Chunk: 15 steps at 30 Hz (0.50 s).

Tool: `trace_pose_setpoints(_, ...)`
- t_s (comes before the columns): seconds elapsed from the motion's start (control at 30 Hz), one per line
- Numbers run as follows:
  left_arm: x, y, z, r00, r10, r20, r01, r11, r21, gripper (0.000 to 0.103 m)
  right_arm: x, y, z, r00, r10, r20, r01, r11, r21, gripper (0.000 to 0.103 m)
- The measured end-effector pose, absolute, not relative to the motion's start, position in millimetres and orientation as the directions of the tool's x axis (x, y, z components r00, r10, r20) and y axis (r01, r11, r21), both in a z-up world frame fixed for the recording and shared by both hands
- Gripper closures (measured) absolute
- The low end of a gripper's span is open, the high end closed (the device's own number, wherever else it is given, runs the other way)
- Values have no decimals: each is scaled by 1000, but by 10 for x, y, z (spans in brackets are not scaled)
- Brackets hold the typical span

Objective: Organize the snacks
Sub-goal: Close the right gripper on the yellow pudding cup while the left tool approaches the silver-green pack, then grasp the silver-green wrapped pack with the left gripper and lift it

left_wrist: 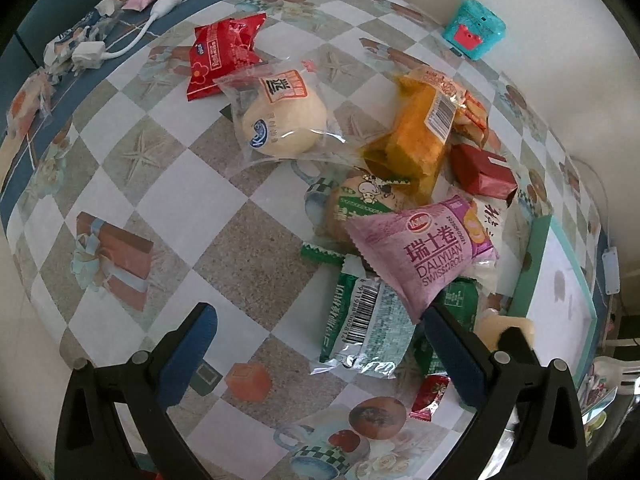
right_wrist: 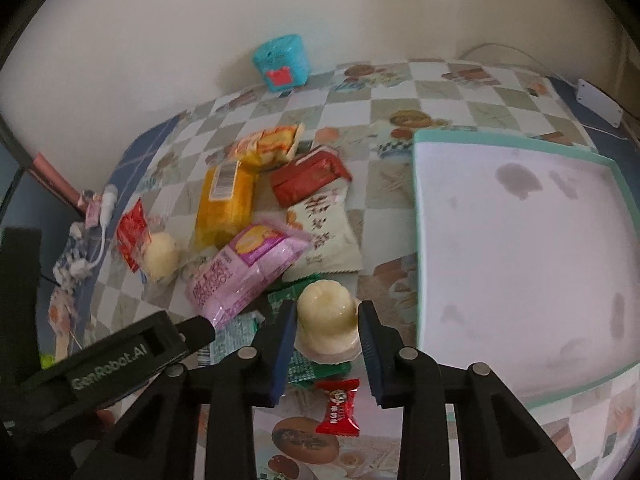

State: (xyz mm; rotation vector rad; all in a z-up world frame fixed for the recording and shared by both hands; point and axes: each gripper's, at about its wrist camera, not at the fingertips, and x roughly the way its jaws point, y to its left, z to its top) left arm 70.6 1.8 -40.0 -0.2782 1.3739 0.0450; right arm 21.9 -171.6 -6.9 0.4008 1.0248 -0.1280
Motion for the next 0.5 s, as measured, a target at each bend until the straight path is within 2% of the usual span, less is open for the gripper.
trace_pose_setpoints(0.27,681,-185,-417,185,-99,-978,-122,985,-123,1,160,-1878,49,551,62,-833,328,901,284,69)
trace_pose_setpoints(0.4,681,-307,-456,172,-82,-982,-85,992,-98,16,154,-1908,36,548,65,-834,337,895,291,69)
trace_pose_setpoints(0.5,688,-390,-514,153,-72,-986,-58,995,-82,19,151,-1919,36,547,70,-834,339,892,297,69)
